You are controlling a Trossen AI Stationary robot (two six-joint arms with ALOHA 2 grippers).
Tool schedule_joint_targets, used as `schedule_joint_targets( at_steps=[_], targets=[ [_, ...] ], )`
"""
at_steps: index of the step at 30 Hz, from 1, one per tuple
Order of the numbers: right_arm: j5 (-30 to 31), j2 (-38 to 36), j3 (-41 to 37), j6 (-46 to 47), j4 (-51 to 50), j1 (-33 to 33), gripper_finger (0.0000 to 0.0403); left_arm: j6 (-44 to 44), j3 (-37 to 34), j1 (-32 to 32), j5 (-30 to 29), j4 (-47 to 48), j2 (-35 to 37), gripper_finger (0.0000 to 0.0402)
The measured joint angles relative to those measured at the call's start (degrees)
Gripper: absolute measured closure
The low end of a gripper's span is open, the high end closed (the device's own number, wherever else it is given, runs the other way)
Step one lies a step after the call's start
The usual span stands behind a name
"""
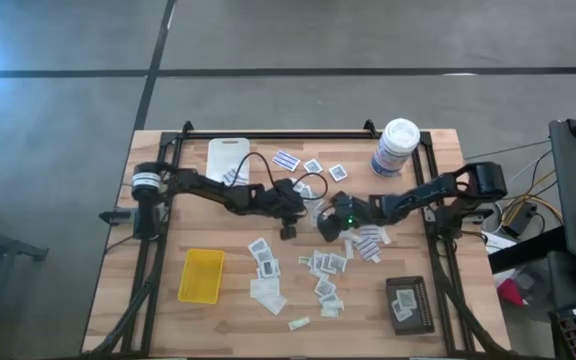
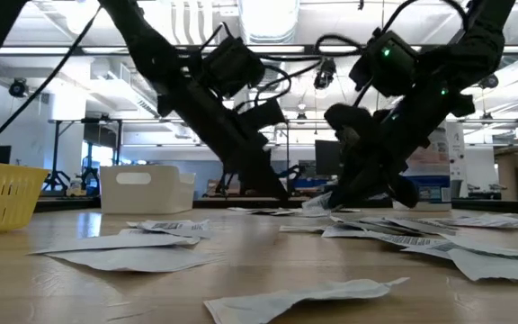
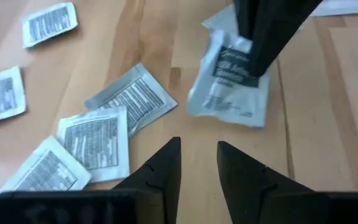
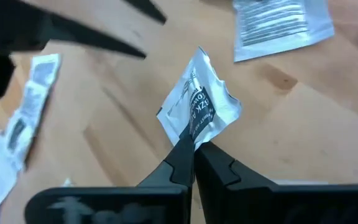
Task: Pick & Place First Aid Supplies
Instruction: Put the towelette pack into the black bin
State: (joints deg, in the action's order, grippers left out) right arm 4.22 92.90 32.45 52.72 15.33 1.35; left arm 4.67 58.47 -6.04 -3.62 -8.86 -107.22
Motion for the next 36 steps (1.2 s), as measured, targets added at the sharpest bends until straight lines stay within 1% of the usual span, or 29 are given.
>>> schedule_joint_targets(
  at_steps=[5,9,17,19,25,31,36],
  targets=[
    [0.07,-4.76,0.00,-0.05,-6.45,-2.05,0.0394,-0.04,-0.73,0.32,-0.14,0.98,3.46,0.0294],
    [0.11,-9.60,0.00,0.03,-12.52,-4.67,0.0394,-0.09,-0.76,1.08,-0.17,3.72,6.29,0.0294],
    [0.05,-21.08,0.00,4.22,-23.39,-13.15,0.0394,-0.24,-0.75,3.49,-0.22,12.93,11.37,0.0294],
    [0.11,-23.67,0.00,6.10,-24.92,-15.57,0.0394,-0.27,-0.71,4.14,-0.24,15.68,12.21,0.0294],
    [0.12,-29.43,0.00,12.77,-28.98,-22.51,0.0394,-0.69,-0.71,5.44,-0.42,19.31,12.74,0.0294],
    [-0.48,-32.25,0.11,18.98,-28.94,-29.57,0.0394,-0.79,-0.71,5.64,-0.50,21.13,12.74,0.0294],
    [-3.59,-33.39,0.11,24.56,-30.34,-35.80,0.0394,-0.81,-0.71,5.67,-0.55,21.48,12.74,0.0294]
  ],
)
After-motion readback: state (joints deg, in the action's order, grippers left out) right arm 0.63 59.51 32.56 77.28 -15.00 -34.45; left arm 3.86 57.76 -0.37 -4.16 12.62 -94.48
